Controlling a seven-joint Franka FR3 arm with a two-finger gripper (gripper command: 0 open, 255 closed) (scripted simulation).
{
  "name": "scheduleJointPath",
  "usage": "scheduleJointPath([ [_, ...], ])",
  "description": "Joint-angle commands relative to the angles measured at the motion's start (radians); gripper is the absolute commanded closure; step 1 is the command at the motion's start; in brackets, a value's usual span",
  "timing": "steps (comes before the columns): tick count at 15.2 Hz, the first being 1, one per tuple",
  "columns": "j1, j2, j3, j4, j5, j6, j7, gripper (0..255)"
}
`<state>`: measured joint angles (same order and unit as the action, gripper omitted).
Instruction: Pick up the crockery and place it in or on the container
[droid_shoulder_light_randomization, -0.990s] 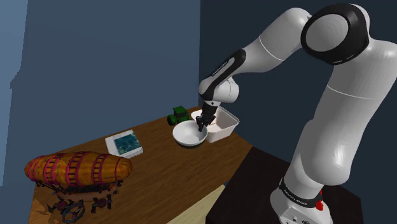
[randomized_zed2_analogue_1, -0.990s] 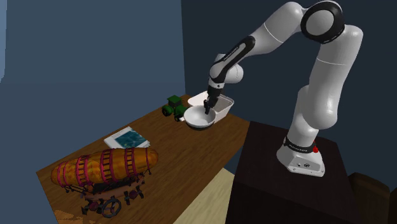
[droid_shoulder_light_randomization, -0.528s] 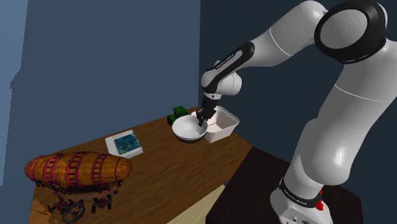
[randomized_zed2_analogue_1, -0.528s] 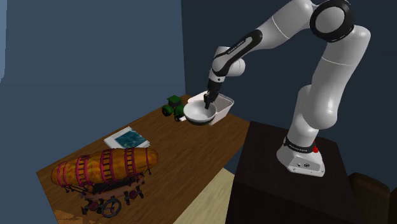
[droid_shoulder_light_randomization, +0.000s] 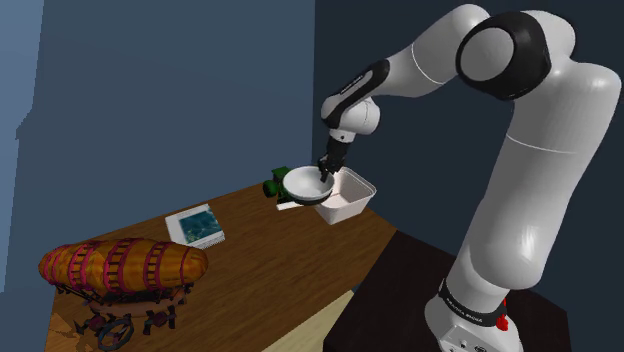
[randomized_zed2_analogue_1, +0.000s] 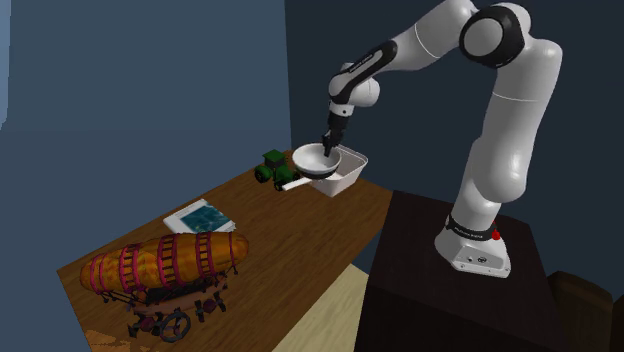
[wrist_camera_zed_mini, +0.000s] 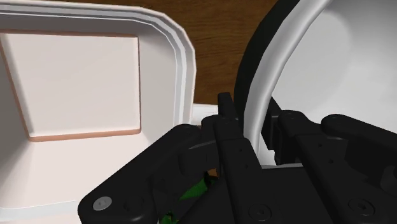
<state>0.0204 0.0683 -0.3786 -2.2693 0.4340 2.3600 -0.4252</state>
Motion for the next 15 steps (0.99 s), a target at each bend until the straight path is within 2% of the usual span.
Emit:
scheduleJointPath([
  [1,-0.024,0.044,-0.017,0.065,0.013,-0.039,-0.041,255],
  [12,-0.213,0.349,-0.062,0.507,0.100,-0.278,-0.218,255],
  [15,-0.222,0.371,-0.057,0.513,0.112,-0.266,-0.232,255],
])
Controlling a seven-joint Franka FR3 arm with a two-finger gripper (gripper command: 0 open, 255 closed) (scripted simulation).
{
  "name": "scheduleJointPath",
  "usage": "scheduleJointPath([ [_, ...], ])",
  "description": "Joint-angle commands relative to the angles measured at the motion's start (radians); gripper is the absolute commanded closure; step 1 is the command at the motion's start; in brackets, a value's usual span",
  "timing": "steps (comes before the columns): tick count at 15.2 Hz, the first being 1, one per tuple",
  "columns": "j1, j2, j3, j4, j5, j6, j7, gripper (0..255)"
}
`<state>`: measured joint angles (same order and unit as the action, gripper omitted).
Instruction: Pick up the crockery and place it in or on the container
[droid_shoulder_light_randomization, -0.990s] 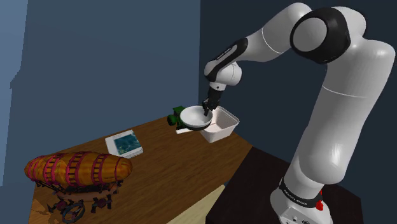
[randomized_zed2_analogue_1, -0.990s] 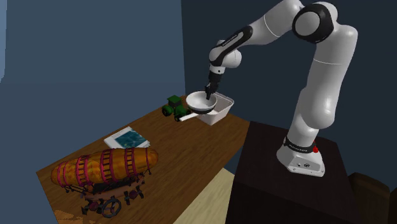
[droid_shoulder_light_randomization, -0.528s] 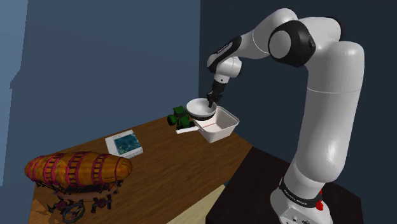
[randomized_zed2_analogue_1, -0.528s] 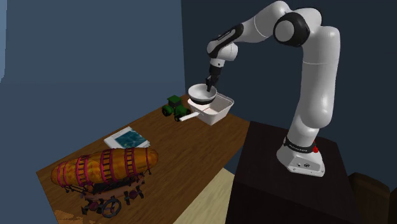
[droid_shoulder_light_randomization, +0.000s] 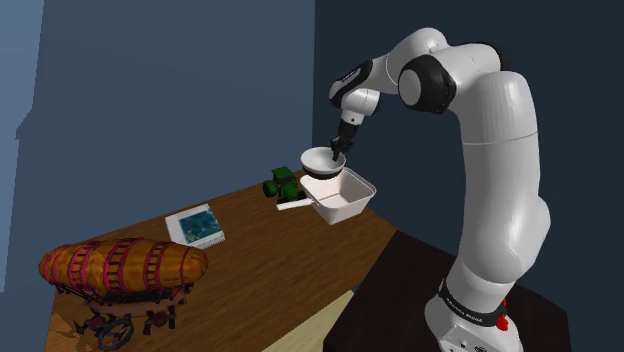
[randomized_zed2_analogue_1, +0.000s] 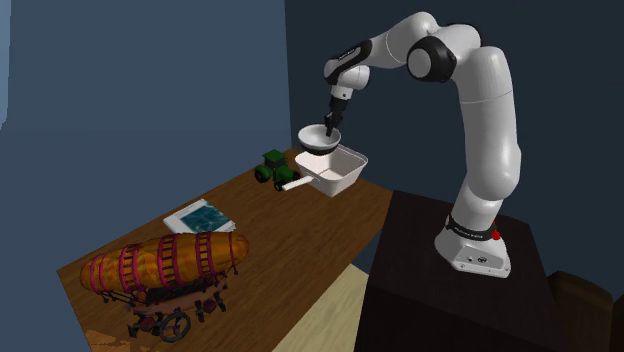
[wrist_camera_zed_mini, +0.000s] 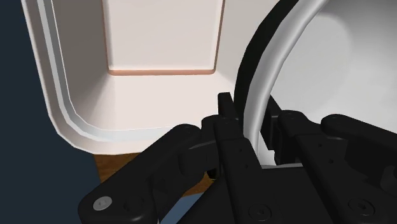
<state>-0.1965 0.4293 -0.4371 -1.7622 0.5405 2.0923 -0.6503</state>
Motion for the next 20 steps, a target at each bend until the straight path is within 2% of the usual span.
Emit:
scheduleJointPath([
  [1,-0.006,0.017,0.004,0.003,0.010,0.011,-0.012,255],
  [14,-0.030,0.121,0.043,-0.027,0.086,0.125,-0.086,255],
  [20,-0.030,0.121,0.043,-0.027,0.086,0.125,-0.086,255],
])
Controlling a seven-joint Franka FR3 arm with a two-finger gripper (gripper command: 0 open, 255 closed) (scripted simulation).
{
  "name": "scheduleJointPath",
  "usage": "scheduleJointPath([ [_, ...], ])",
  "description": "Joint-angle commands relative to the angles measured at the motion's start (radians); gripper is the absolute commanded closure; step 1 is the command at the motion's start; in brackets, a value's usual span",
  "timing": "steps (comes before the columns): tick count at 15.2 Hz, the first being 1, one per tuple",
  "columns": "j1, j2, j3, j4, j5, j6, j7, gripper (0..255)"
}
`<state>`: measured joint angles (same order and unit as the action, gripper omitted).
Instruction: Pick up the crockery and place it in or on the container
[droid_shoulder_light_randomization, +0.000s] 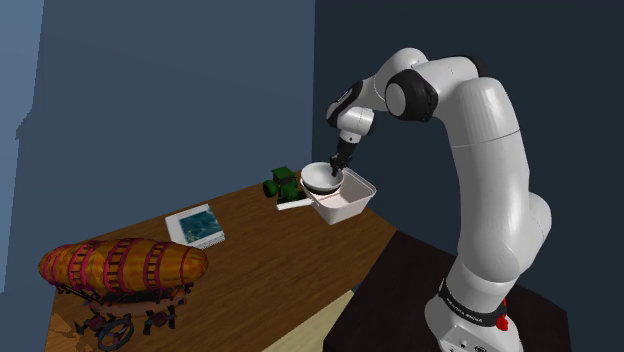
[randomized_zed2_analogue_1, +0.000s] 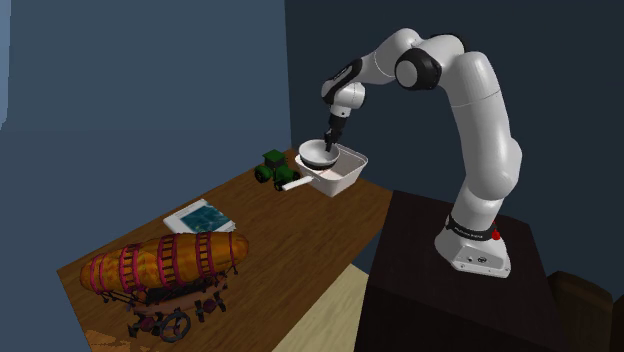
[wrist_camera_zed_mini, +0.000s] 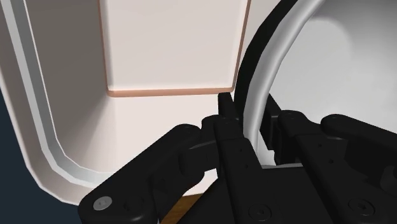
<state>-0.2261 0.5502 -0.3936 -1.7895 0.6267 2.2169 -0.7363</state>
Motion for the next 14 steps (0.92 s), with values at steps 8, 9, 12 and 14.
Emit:
scheduleJointPath([
  [8,0.000,0.000,0.000,0.000,0.000,0.000,0.000,0],
  [9,0.000,-0.020,-0.009,0.002,-0.014,-0.021,0.008,0],
  [12,0.000,-0.073,-0.034,0.016,-0.052,-0.083,0.029,0],
  [14,0.000,-0.073,-0.034,0.016,-0.052,-0.083,0.029,0],
])
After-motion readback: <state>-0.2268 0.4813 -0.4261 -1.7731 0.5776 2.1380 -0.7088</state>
